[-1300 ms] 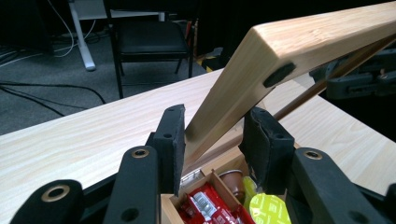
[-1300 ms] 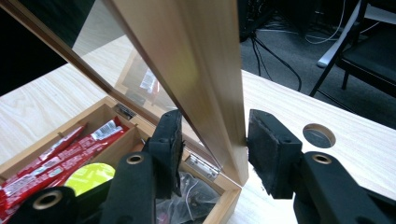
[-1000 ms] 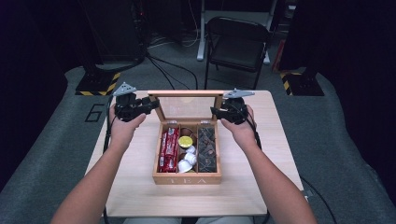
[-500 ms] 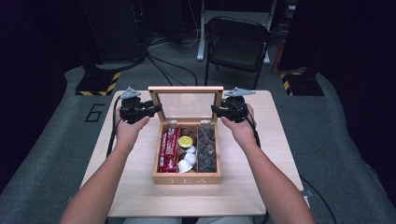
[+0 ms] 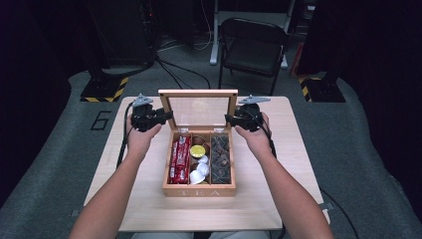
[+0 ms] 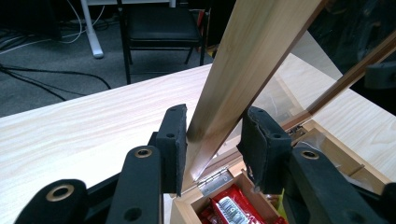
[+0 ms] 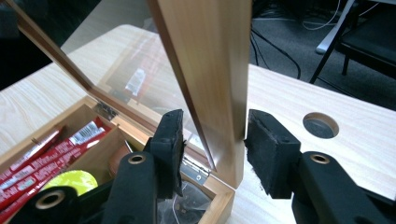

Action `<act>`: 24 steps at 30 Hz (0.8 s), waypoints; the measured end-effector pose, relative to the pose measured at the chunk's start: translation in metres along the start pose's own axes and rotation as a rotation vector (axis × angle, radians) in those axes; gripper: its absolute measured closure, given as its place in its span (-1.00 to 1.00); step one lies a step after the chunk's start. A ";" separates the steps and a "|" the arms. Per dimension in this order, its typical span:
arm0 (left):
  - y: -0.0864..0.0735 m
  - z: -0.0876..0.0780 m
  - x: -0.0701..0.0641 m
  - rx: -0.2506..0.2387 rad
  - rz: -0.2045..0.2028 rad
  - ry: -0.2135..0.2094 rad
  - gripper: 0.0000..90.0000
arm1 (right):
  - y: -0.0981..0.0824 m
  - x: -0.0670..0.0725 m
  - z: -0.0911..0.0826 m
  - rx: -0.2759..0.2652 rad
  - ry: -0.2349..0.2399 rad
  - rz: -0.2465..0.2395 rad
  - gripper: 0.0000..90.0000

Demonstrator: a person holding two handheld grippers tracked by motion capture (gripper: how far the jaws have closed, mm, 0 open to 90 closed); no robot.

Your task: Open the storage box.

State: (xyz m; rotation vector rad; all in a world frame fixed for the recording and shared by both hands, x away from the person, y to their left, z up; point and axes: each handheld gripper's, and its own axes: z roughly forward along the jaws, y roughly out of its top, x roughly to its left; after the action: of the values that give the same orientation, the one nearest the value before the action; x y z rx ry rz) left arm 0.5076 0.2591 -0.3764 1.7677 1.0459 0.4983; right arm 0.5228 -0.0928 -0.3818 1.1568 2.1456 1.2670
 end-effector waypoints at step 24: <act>0.000 0.008 0.007 0.004 -0.027 0.006 0.37 | -0.008 -0.011 0.019 0.001 -0.011 0.067 0.39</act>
State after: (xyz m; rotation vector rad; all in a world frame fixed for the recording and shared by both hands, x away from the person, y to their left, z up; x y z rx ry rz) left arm 0.5167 0.2608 -0.3810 1.7544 1.0740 0.4854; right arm 0.5381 -0.0935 -0.3987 1.2423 2.1165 1.2846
